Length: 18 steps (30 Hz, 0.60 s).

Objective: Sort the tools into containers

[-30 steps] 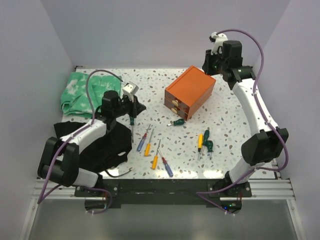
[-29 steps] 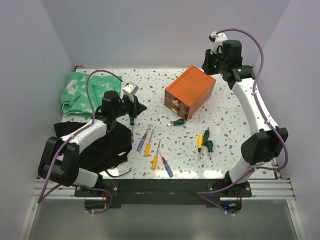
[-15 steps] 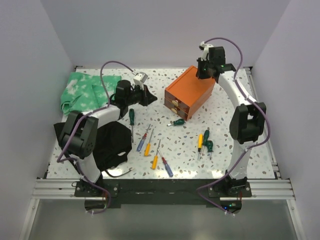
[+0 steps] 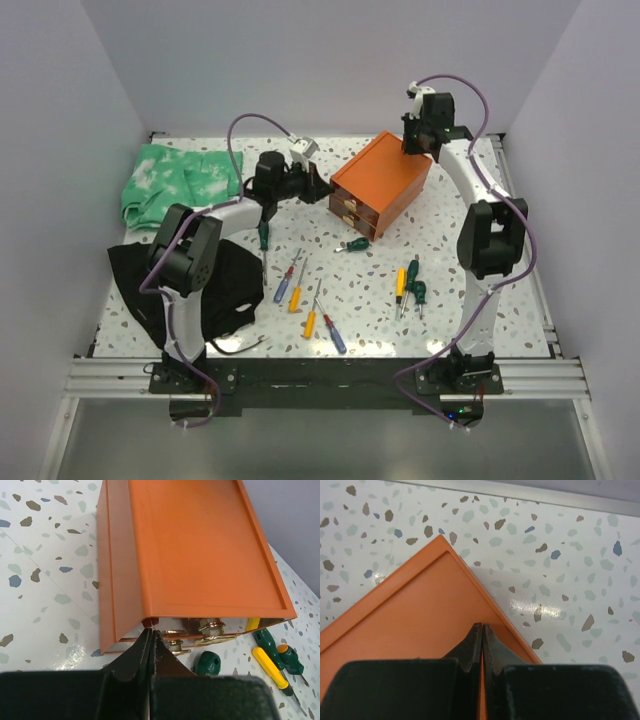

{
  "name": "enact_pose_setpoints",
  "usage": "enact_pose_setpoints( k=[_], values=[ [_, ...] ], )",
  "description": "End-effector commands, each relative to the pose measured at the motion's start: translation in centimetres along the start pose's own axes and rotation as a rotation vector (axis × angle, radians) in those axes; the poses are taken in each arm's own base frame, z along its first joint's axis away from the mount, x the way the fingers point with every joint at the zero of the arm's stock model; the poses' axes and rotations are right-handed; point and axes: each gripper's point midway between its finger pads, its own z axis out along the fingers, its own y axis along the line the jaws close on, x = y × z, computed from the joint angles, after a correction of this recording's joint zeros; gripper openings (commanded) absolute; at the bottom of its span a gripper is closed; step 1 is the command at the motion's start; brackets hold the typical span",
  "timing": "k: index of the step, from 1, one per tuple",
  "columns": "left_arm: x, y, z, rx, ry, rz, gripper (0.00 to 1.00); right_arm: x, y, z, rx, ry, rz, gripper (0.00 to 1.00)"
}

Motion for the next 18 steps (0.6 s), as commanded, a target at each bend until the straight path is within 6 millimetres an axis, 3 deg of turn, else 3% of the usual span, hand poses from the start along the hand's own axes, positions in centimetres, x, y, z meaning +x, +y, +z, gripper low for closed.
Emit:
enact_pose_setpoints(
  k=[1,2,3,4,5,6,8,9,16,18],
  values=[
    [-2.6,0.3,1.3,-0.005,-0.070,0.059,0.00,2.8,-2.6,-0.5,0.103,0.072,-0.055,0.00],
    [-2.7,0.5,1.5,-0.007,-0.074,0.059,0.00,3.4,-4.1,-0.9,0.183,0.086,-0.071,0.00],
    [-2.4,0.9,1.8,-0.018,-0.071,0.053,0.00,5.3,-5.0,-1.0,0.229,0.137,-0.087,0.00],
    [-2.5,1.1,2.0,-0.027,-0.076,0.041,0.00,5.4,-5.7,-2.1,0.260,0.142,-0.121,0.00],
    [-2.6,1.4,2.2,-0.038,-0.081,0.036,0.00,6.2,-6.1,-2.7,0.280,0.164,-0.144,0.00],
    [-2.4,2.0,2.5,-0.060,-0.087,0.031,0.00,8.5,-6.7,-3.3,0.300,0.221,-0.165,0.00],
    [-3.0,2.3,3.0,-0.072,-0.105,0.035,0.00,9.4,-6.9,-5.3,0.306,0.244,-0.191,0.00],
    [-2.7,2.8,3.5,-0.083,-0.106,0.034,0.00,11.6,-6.6,-5.8,0.288,0.300,-0.193,0.00],
    [-4.9,2.7,5.8,-0.060,-0.168,0.051,0.00,14.8,-6.1,-9.9,0.272,0.349,-0.192,0.00],
    [-4.6,2.7,6.4,-0.045,-0.163,0.047,0.00,15.1,-6.2,-11.0,0.278,0.354,-0.198,0.00]
  ],
)
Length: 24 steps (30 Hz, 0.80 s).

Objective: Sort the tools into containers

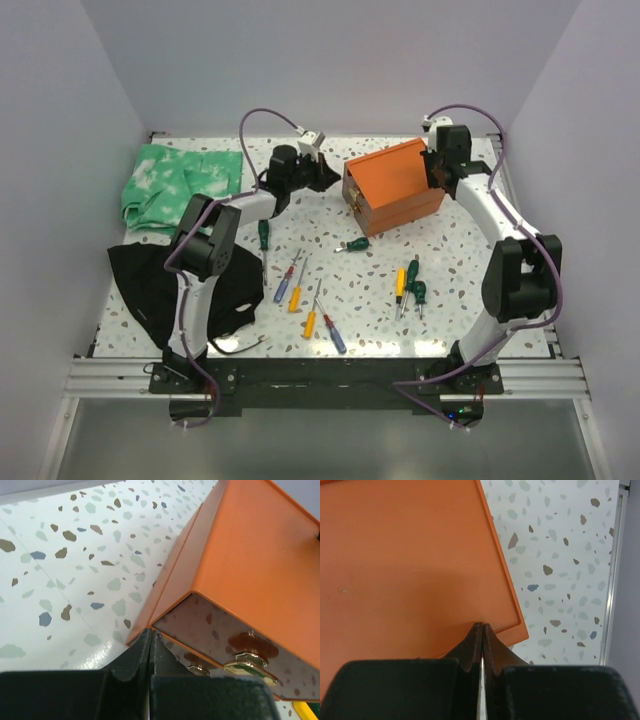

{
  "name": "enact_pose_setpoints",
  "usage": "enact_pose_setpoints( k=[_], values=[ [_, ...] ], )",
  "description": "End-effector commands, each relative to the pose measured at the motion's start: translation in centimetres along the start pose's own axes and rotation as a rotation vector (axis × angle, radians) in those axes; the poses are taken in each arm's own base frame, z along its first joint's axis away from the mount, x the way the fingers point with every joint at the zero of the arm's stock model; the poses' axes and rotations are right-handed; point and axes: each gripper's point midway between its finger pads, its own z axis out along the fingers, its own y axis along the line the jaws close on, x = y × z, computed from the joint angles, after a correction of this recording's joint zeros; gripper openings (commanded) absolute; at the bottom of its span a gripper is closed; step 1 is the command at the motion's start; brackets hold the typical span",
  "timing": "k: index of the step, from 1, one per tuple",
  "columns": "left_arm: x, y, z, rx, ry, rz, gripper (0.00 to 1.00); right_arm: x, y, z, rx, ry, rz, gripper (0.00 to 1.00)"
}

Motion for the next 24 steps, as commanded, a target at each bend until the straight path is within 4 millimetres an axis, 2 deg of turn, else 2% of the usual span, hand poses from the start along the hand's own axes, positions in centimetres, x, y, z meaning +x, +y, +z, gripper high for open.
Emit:
enact_pose_setpoints(
  k=[1,7,8,10,11,13,15,16,17,19,20,21,22,24],
  values=[
    [-4.3,-1.6,1.7,0.051,-0.121,0.036,0.00,8.1,-0.3,-1.9,0.002,0.264,-0.080,0.00],
    [-4.2,-1.6,2.4,0.067,-0.113,0.006,0.00,7.8,-0.7,-3.1,0.008,0.260,-0.077,0.00],
    [-5.1,-1.7,2.0,0.054,-0.124,-0.002,0.00,7.6,-0.7,-3.3,0.008,0.257,-0.075,0.00],
    [-4.9,-1.4,1.1,0.024,-0.114,-0.045,0.00,7.0,-0.9,-3.7,0.012,0.241,-0.064,0.00],
    [-5.8,-1.4,0.2,-0.006,-0.119,-0.061,0.00,7.0,-0.8,-3.7,0.013,0.239,-0.057,0.00],
    [-5.8,-0.6,-0.9,-0.078,-0.097,-0.116,0.00,7.0,-0.7,-4.0,0.007,0.243,-0.041,0.00],
    [-6.5,-0.1,-3.0,-0.157,-0.075,-0.152,0.02,6.7,-0.4,-4.2,-0.006,0.234,-0.016,0.00],
    [-5.8,0.0,-3.6,-0.171,-0.049,-0.166,0.06,6.0,-0.4,-4.4,-0.008,0.217,-0.007,0.00],
    [-5.5,-0.1,-4.6,-0.180,-0.010,-0.179,0.20,4.6,-0.6,-4.6,-0.003,0.181,0.006,0.00],
    [-4.0,-0.2,-5.3,-0.192,0.056,-0.173,0.37,2.4,-0.5,-4.8,-0.020,0.119,0.040,0.12],
    [-2.6,-0.6,-5.5,-0.162,0.108,-0.183,0.48,0.4,-0.6,-5.0,-0.025,0.069,0.057,0.20],
    [-1.8,-0.8,-5.7,-0.149,0.134,-0.189,0.52,-0.8,-0.5,-5.2,-0.037,0.037,0.080,0.33],
    [-0.4,-0.9,-5.9,-0.142,0.164,-0.219,0.55,-1.9,0.4,-5.4,-0.092,0.007,0.090,0.37],
    [0.6,-1.9,-5.8,-0.082,0.181,-0.253,0.59,-4.3,0.7,-5.9,-0.127,-0.049,0.107,0.43]
  ],
)
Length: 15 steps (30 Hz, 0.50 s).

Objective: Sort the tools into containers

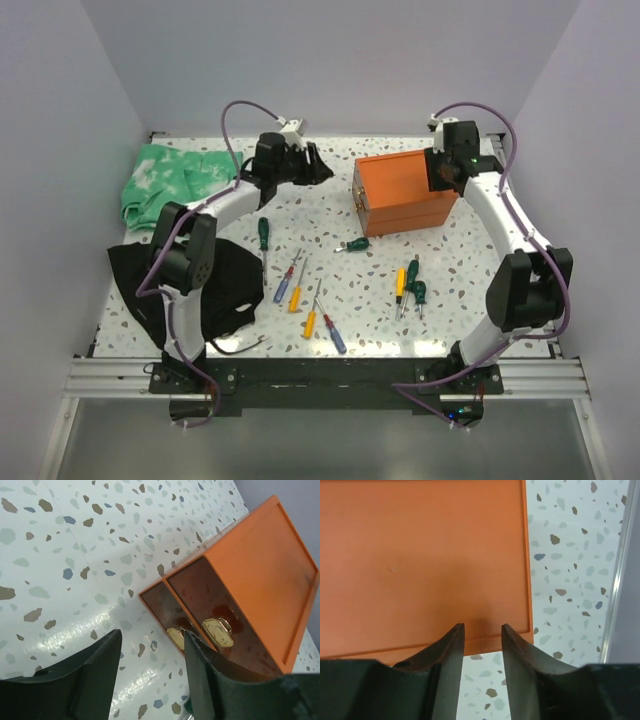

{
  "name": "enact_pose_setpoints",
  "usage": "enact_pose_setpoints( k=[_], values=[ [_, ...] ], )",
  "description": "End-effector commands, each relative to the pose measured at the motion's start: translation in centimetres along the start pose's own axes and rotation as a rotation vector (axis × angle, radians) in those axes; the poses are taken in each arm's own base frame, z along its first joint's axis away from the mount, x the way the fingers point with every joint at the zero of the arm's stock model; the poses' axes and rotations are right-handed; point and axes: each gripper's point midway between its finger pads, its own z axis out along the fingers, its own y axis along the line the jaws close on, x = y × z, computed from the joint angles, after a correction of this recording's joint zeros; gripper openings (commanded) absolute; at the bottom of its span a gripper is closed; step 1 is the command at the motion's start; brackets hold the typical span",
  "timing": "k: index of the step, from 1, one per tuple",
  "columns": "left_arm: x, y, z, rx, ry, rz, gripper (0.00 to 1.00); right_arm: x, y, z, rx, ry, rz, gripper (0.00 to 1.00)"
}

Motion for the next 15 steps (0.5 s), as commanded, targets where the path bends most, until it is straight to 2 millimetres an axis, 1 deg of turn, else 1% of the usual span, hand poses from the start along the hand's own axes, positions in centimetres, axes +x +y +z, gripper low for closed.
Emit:
enact_pose_setpoints(
  k=[1,2,3,5,6,7,8,10,13,14,15],
  values=[
    [4.6,-0.8,-1.1,0.065,0.138,-0.101,0.60,-5.6,1.6,-2.1,-0.123,-0.136,0.066,0.44],
    [4.8,-0.9,-0.8,0.082,0.133,-0.110,0.62,-6.4,2.1,-2.3,-0.152,-0.153,0.065,0.45],
    [4.9,-1.0,-0.6,0.085,0.133,-0.121,0.63,-6.5,2.2,-1.7,-0.153,-0.147,0.069,0.48],
    [5.1,-0.9,0.1,0.089,0.132,-0.138,0.65,-6.9,2.7,-1.3,-0.177,-0.153,0.083,0.49],
    [5.3,-1.0,0.4,0.093,0.134,-0.139,0.65,-6.8,2.9,-0.6,-0.178,-0.145,0.090,0.50],
    [4.9,-1.3,0.8,0.104,0.127,-0.136,0.65,-6.8,3.0,-0.4,-0.181,-0.142,0.090,0.50],
    [5.2,-1.3,1.2,0.113,0.131,-0.139,0.65,-7.0,3.2,-0.2,-0.183,-0.144,0.088,0.50],
    [5.0,-1.8,1.8,0.131,0.125,-0.151,0.65,-6.7,3.3,0.4,-0.178,-0.130,0.082,0.50],
    [5.5,-2.6,2.6,0.150,0.129,-0.140,0.65,-6.1,3.3,0.8,-0.174,-0.114,0.073,0.50],
    [6.1,-2.6,3.0,0.145,0.139,-0.142,0.65,-5.6,3.3,1.0,-0.175,-0.103,0.073,0.50],
    [6.2,-2.8,3.2,0.143,0.142,-0.144,0.65,-5.4,3.3,1.0,-0.173,-0.101,0.073,0.51]
  ],
)
